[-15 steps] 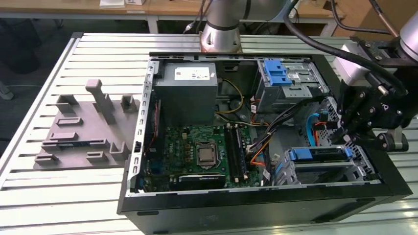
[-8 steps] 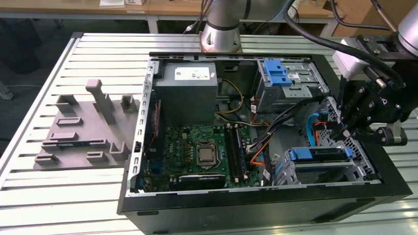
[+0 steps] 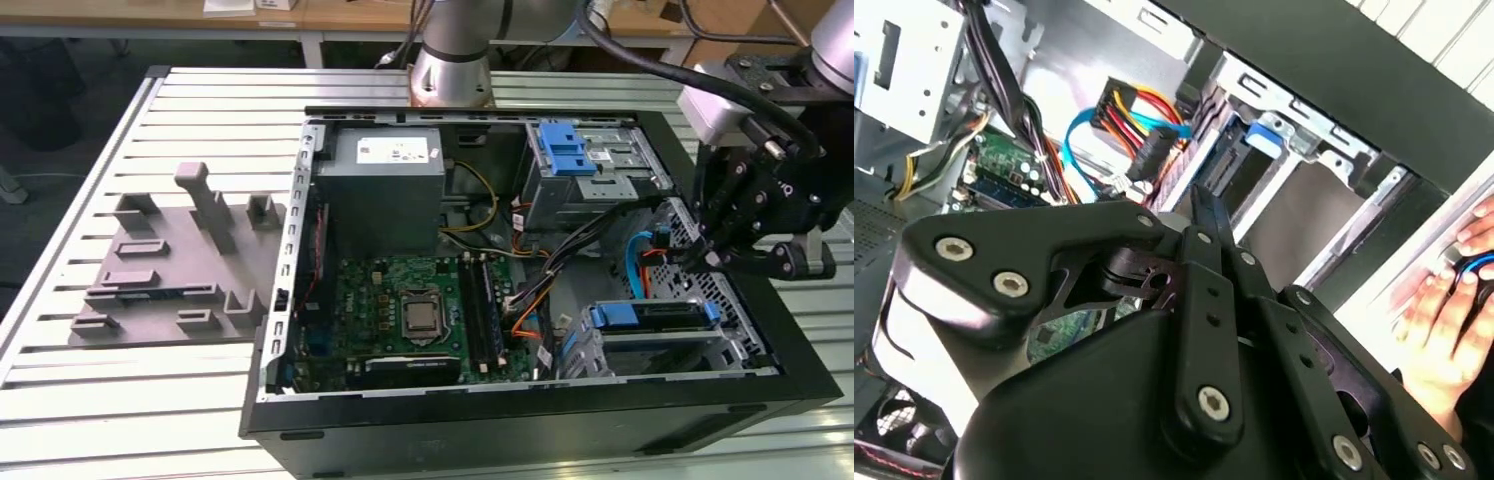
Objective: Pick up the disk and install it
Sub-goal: 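Insert the first disk wire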
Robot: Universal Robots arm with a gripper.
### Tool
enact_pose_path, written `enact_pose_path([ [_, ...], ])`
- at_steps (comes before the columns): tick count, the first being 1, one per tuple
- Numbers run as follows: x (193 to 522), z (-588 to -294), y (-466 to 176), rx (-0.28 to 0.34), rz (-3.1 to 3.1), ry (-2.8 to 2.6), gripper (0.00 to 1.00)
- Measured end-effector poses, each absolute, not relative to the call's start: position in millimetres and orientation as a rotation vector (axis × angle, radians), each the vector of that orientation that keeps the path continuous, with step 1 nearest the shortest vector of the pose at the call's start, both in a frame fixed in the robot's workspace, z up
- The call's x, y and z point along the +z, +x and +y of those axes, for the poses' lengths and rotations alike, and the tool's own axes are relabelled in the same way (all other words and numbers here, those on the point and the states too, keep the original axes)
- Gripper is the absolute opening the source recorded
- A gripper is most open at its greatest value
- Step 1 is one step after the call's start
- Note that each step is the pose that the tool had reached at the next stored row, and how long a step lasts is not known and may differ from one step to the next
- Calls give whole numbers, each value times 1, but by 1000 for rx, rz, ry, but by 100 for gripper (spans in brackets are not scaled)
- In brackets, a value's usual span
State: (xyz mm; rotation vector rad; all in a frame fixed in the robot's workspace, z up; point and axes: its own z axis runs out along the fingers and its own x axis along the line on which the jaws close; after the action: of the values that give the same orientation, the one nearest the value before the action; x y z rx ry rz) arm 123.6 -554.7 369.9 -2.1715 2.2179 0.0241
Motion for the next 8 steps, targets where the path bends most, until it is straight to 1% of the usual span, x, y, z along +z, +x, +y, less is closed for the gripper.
enact_pose_path([
  [4, 370, -544, 124, 11, 2213, -2167, 11],
  [8, 370, -542, 124, 10, 2213, -2168, 11],
])
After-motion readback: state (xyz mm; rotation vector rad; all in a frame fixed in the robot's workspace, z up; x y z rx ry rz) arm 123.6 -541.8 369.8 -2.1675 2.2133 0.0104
